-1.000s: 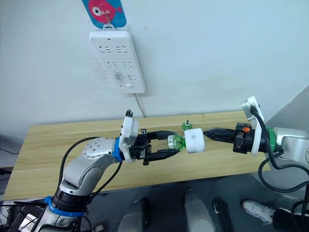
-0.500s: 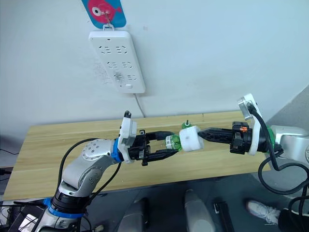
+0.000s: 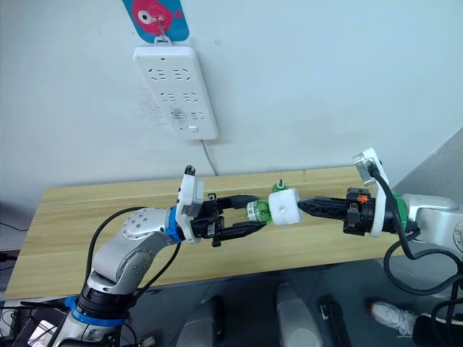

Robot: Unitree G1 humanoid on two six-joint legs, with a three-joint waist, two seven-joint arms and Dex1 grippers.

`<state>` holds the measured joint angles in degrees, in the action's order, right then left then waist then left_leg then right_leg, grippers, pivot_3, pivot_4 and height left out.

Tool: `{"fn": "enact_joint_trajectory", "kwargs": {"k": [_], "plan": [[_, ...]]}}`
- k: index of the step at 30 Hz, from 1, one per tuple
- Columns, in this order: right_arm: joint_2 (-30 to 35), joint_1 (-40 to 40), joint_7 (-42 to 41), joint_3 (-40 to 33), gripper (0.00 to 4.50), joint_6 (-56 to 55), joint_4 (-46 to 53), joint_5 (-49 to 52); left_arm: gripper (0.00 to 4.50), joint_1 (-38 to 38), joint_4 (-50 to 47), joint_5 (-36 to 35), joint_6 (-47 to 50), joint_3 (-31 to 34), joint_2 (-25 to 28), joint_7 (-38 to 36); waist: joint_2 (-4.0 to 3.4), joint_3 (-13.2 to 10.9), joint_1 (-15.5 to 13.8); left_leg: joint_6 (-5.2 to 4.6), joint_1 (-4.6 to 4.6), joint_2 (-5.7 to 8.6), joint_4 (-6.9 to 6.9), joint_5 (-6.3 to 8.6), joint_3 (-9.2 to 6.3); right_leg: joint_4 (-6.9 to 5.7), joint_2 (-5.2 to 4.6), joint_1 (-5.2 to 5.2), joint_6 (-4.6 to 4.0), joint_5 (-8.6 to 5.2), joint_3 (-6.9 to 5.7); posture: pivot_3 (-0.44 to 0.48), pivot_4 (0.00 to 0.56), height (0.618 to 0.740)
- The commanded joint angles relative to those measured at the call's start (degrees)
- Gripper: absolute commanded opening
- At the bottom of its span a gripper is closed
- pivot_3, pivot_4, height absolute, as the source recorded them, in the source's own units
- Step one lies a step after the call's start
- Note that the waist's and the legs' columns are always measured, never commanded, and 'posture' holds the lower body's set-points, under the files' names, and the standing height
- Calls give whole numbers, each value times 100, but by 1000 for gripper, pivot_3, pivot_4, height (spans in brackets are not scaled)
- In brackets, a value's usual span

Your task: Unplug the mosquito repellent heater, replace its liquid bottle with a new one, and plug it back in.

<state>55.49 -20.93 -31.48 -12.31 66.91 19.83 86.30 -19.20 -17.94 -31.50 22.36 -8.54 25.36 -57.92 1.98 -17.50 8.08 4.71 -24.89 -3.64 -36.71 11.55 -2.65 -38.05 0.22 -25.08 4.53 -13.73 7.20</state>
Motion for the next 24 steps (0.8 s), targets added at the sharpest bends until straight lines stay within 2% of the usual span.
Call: {"fn": "enact_joint_trajectory", "kwargs": {"k": [1,6,12,18,24], "plan": [[210,5,-276,-307,0,66,-78,66,2335,-40,-337,-279,120,74,13,-32,0,0,-1,0,0,0,0,0,0,0,0,0,0,0,0,-215,275,740],[22,-59,-325,-12,0,-456,-182,-1073,2335,-80,-551,-920,909,45,304,-298,0,0,8,0,0,0,0,0,0,0,0,-2,0,0,0,-221,278,740],[-573,-216,-485,505,0,-626,-91,-1704,2335,-189,-627,-1260,1361,78,502,-404,0,0,21,0,1,-1,1,0,0,-1,2,-3,0,0,0,-220,278,740],[-648,-13,-814,591,0,-150,433,-1180,2335,-310,-472,-1319,1434,247,371,-180,0,0,1,0,0,-2,2,0,-3,0,2,-3,0,0,-3,-212,280,740],[-573,239,-645,424,0,92,815,-542,2335,-316,-316,-1040,1153,282,211,2,0,0,-5,0,0,-1,0,0,-3,0,2,0,0,0,-1,-218,281,740]]}}
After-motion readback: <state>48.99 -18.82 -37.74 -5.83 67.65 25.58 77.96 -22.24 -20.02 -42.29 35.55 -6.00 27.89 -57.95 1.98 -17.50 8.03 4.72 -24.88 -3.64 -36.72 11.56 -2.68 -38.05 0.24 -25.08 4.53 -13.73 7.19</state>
